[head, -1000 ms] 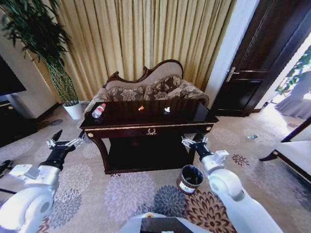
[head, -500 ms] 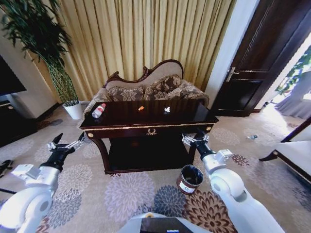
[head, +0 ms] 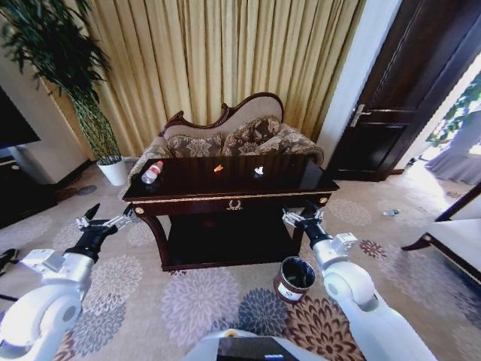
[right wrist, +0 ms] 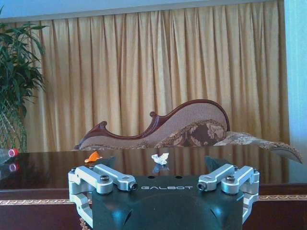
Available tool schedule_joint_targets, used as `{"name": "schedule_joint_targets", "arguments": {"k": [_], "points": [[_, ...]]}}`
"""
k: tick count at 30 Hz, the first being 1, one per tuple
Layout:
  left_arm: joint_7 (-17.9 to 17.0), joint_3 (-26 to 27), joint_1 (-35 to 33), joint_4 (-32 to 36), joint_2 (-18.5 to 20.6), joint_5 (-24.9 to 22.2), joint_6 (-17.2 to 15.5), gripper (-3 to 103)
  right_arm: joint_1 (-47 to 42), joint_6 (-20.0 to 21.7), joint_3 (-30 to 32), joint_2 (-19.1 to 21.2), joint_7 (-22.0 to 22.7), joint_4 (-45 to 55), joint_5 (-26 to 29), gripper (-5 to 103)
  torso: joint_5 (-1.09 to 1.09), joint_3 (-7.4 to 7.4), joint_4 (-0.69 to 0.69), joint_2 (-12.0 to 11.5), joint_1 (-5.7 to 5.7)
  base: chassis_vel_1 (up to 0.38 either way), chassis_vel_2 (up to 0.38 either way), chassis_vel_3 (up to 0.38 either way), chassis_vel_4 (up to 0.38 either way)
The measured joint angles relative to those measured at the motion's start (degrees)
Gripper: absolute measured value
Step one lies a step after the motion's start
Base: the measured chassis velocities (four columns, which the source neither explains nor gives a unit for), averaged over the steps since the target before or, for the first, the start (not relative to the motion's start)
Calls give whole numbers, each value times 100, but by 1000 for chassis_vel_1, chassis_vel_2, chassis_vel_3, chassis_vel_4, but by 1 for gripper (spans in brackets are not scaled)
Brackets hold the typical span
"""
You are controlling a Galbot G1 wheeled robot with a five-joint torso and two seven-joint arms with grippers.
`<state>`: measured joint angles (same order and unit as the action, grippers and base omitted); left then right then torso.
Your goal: Move to the front of the table and place the trash on the table into the trash bin.
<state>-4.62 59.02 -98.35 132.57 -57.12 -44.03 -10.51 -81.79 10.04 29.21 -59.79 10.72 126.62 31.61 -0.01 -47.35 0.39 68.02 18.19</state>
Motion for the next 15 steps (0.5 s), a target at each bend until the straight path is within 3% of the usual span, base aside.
{"name": "schedule_joint_targets", "arguments": {"k": [15], "points": [[3,-18,5,-26,-36,33,46,100,-52,-4,-65,-16,-83,-21,-91,100,0,-1,1,-1,1,-142,130,132,-137]]}}
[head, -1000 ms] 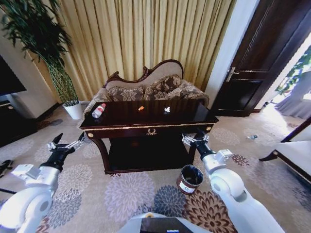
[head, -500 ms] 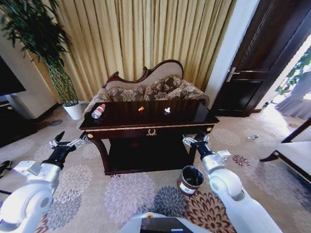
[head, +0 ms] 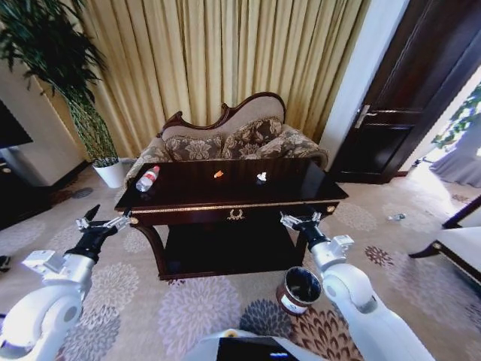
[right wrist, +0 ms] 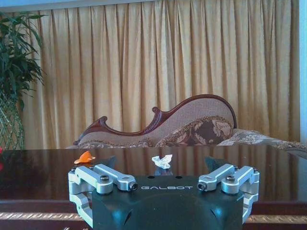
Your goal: Move to the front of the table and place the trash on the table into the trash bin.
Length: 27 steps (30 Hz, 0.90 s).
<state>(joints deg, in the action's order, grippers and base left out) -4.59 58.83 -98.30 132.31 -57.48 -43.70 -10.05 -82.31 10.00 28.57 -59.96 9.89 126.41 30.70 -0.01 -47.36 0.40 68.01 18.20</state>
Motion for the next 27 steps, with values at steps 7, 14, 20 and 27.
{"name": "schedule_joint_targets", "arguments": {"k": [7,14,20,27], "points": [[0,-22,6,7,-5,23,13,100,0,1,-18,-17,-7,-4,0,100,0,0,-1,0,0,-152,151,149,-158],[1,-19,-18,69,-19,30,18,100,2,3,-25,-16,-9,-3,1,100,0,1,0,1,0,-154,133,139,-144],[1,-8,-46,112,-53,38,22,100,6,11,-31,-7,5,3,-9,100,0,1,-1,0,0,-142,139,157,-148],[1,5,-123,169,-152,99,47,100,61,5,-109,73,10,0,-2,100,0,-1,0,0,2,-100,78,89,-101]]}}
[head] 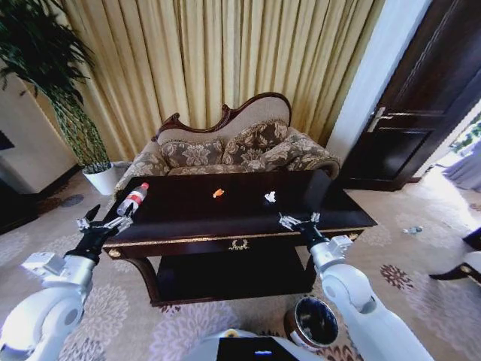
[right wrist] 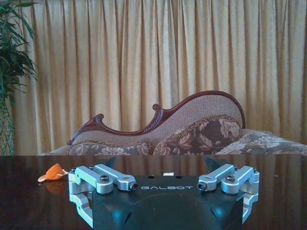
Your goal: Move to the front of the table and place the trash on the table into the trash bin.
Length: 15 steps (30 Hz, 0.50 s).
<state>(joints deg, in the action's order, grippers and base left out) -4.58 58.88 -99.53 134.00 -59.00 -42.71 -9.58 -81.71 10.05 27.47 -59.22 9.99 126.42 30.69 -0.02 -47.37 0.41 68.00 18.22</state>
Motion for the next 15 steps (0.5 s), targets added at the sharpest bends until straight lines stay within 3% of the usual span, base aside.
{"name": "schedule_joint_targets", "arguments": {"k": [15], "points": [[14,295,-339,216,-386,109,35,100,1162,388,-733,649,288,-667,569,100,0,1,0,2,-3,-1,1,2,-4]]}}
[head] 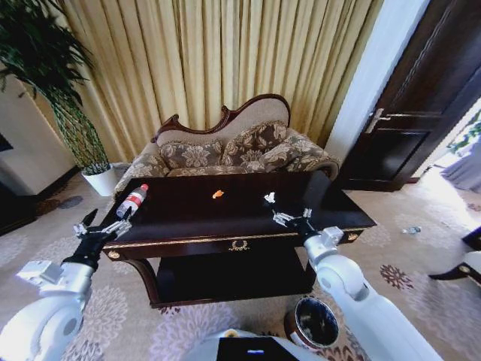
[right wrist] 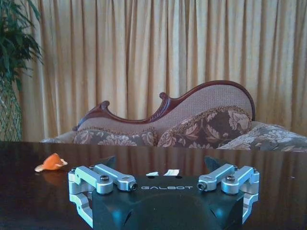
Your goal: Move to the front of the table and place the trash on the table into the trash bin.
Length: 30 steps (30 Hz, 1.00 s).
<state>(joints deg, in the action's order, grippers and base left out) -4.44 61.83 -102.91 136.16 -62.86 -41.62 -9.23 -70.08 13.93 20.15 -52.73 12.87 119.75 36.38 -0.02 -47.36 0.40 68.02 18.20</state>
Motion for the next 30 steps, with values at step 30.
{"name": "schedule_joint_targets", "arguments": {"k": [30], "points": [[38,473,-382,38,-717,161,147,100,2501,1293,-1696,-459,1713,-1717,1233,100,1,0,0,0,0,0,0,0,0]]}}
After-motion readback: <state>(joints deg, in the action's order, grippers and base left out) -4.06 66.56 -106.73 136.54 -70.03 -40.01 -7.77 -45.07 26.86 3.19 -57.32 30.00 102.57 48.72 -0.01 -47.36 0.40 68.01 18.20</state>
